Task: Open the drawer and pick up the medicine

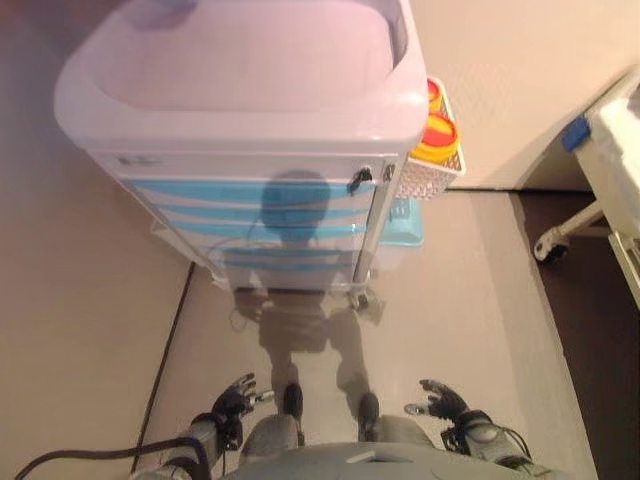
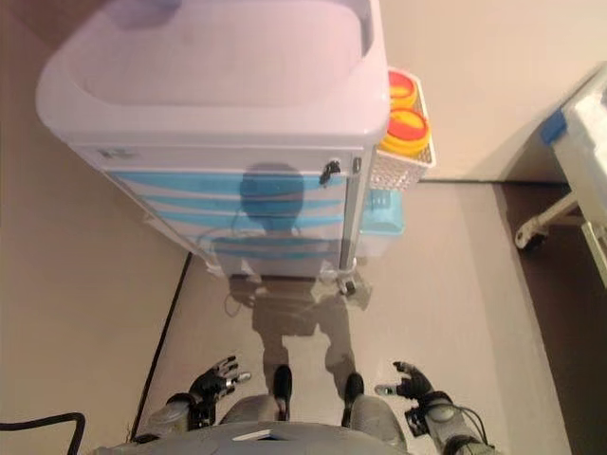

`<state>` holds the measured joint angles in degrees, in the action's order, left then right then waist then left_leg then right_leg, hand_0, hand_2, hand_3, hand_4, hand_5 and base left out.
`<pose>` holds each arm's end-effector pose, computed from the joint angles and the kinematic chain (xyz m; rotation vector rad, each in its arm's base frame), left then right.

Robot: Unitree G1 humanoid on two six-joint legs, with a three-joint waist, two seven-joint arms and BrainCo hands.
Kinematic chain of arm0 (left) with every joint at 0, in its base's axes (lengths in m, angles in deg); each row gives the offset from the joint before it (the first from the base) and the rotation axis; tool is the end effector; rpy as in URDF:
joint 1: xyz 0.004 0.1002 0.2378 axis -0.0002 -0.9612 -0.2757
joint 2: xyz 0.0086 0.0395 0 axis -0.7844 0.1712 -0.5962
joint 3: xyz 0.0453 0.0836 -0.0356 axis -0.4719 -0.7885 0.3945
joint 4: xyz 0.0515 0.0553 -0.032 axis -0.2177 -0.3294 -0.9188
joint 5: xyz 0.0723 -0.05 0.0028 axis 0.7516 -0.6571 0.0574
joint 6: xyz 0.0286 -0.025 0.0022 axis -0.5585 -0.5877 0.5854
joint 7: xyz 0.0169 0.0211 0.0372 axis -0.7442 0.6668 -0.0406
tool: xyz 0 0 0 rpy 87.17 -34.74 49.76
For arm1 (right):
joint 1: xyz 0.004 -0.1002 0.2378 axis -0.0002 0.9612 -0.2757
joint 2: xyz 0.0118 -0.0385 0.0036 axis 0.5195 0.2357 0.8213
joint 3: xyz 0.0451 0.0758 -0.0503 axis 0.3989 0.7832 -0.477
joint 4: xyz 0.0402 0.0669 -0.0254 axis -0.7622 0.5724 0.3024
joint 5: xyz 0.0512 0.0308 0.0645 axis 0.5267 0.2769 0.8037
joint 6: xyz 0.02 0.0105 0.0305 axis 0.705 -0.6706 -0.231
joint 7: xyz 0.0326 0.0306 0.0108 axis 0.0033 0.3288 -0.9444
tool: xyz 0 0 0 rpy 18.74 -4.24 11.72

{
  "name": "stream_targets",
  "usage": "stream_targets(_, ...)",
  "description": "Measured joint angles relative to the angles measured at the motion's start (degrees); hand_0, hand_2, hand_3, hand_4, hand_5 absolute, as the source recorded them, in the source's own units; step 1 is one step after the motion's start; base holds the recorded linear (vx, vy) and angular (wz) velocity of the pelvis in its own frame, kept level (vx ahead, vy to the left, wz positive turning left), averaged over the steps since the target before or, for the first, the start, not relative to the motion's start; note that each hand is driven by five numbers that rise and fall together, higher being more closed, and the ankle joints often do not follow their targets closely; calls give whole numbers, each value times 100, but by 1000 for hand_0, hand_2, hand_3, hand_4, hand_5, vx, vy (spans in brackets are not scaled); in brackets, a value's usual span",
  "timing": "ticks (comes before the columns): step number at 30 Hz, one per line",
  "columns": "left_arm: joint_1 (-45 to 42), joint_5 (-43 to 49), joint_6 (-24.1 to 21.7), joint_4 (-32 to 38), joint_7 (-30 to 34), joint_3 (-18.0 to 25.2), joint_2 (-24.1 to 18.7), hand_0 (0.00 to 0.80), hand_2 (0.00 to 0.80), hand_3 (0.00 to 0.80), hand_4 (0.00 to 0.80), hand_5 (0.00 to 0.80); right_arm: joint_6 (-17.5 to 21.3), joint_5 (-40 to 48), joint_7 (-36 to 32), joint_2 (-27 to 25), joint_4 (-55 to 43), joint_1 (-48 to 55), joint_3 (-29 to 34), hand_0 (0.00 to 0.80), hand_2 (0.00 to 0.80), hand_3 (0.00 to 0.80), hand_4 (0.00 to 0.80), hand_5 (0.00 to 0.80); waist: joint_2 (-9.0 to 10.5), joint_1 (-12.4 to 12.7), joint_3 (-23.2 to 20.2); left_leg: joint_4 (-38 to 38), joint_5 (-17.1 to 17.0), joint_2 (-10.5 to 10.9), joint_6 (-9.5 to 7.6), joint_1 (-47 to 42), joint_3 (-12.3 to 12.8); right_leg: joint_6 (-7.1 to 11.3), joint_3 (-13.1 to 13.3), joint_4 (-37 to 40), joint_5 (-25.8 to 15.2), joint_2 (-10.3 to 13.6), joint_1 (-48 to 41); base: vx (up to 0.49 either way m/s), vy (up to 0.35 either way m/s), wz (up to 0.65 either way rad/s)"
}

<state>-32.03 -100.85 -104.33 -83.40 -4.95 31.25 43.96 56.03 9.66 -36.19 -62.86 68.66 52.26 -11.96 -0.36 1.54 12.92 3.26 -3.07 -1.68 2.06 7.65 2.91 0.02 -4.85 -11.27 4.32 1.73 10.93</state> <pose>0.1104 0.2133 -0.0910 -0.1278 0.8635 -0.0207 0.1142 -0.2290 -0.0851 -0.3339 0.9118 0.1031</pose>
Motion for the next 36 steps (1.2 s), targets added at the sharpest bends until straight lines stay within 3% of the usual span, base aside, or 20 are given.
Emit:
stream_targets(11, 461, -881, -778, 682, -177, 41, -105, 0, 0, 0, 0, 0, 94, 523, 250, 2, -218, -147, 3, 0, 0, 0, 0, 0, 318, -16, 802, 926, 310, 164, -199, 904, 316, 84, 422, -895, 150, 179, 1078, -61, 54, -14)
stream_targets(15, 916, -1575, -1131, 604, -51, 273, -228, 0, 0, 0, 0, 0, 272, 620, 248, 1, -193, -291, -5, 0, 0, 0, 0, 0, 455, -139, 958, 1464, 539, 145, -267, 1307, 457, 148, 603, -1100, 135, 166, 1384, -9, 94, -19)
stream_targets(19, 1297, -2289, -1212, 1166, 155, 321, -231, 0, 0, 0, 0, 0, 293, 617, 271, -4, -394, -332, -41, 0, 0, 0, 0, 0, 494, -320, 1014, 2030, 837, 95, -357, 1663, 565, 222, 756, -1203, 92, 139, 1612, -36, 125, -23)
stream_targets(25, 1836, -3458, -1229, 1835, 578, 321, -327, 0, 0, 0, 0, 0, 111, 611, 398, -45, -854, -487, -179, 0, 0, 0, 0, 0, 549, -575, 1106, 2731, 1145, 65, -541, 2308, 738, 366, 1007, -1538, 67, 141, 2165, -38, 90, -18)
stream_targets(36, 2156, -5437, -1425, 2750, 2185, 607, -717, 0, 0, 0, 0, 0, 136, 586, 464, -142, -977, -521, -193, 0, 0, 0, 0, 0, 625, -577, 1447, 3107, 1281, 65, -615, 2719, 821, 445, 1158, -1784, 70, 168, 2558, -7, 6, -3)
